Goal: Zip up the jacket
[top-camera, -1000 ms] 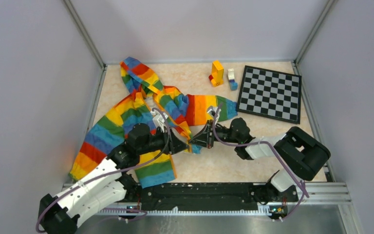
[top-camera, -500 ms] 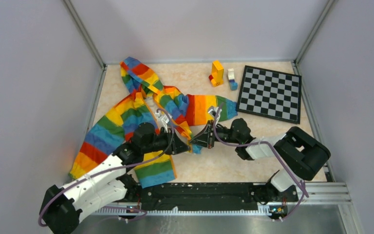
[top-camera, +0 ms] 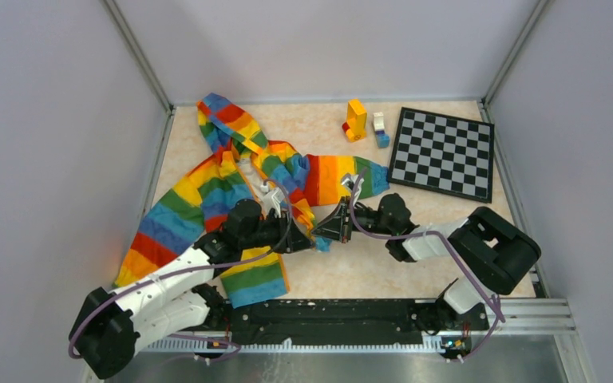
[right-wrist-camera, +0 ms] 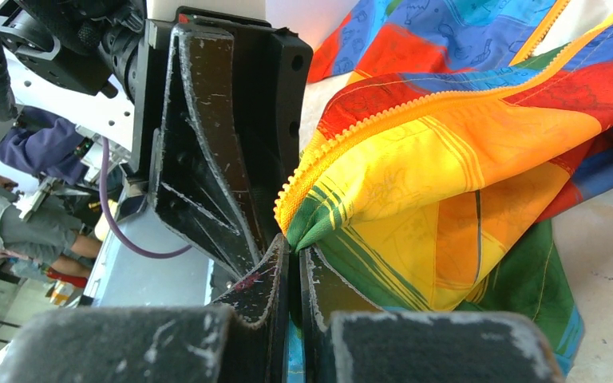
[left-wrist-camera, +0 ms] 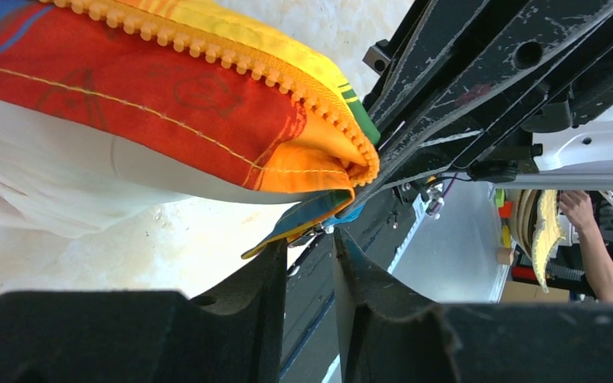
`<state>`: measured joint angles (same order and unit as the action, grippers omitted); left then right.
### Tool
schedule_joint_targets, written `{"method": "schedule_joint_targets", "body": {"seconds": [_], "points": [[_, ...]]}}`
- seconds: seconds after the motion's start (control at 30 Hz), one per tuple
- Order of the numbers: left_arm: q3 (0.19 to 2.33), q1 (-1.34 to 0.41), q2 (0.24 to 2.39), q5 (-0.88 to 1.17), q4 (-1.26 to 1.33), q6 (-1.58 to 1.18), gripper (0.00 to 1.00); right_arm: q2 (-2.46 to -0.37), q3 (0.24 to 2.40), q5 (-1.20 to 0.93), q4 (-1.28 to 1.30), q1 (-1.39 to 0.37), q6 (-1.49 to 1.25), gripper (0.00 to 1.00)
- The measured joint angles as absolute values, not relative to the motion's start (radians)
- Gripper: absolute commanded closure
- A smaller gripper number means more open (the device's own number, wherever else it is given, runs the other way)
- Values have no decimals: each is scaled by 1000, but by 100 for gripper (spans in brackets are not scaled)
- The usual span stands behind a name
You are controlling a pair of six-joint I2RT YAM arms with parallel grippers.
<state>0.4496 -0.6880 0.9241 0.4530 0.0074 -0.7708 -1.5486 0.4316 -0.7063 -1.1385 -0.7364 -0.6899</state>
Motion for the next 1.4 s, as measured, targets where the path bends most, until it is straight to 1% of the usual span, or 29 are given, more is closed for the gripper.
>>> {"method": "schedule_joint_targets", "body": {"seconds": [0.1, 0.3, 0.5, 0.63, 0.93, 1.1, 1.3, 1.33, 1.4], "points": [[449, -689, 937, 453, 13, -765, 71, -1549, 432, -707, -1141, -736, -693, 100], [449, -689, 941, 453, 26, -759, 80, -1551, 432, -709, -1151, -735, -700, 100], [449, -689, 953, 452, 29, -756, 90, -1561, 432, -711, -1164, -733, -704, 100], [449, -689, 953, 452, 28, -756, 100, -1561, 432, -709, -1162, -731, -705, 100], [415, -689, 953, 502, 55, -789, 100, -1561, 432, -705, -1133, -731, -707, 100], [388, -689, 952, 517, 15, -801, 100, -1561, 432, -705, -1134, -733, -708, 100], [383, -689, 978, 547, 25, -823, 100, -1561, 432, -718, -1137, -748, -699, 100], [381, -689, 977, 552, 25, -825, 96, -1561, 432, -718, -1136, -750, -697, 100], [381, -689, 975, 557, 22, -822, 85, -1561, 432, -719, -1136, -751, -688, 100]]}}
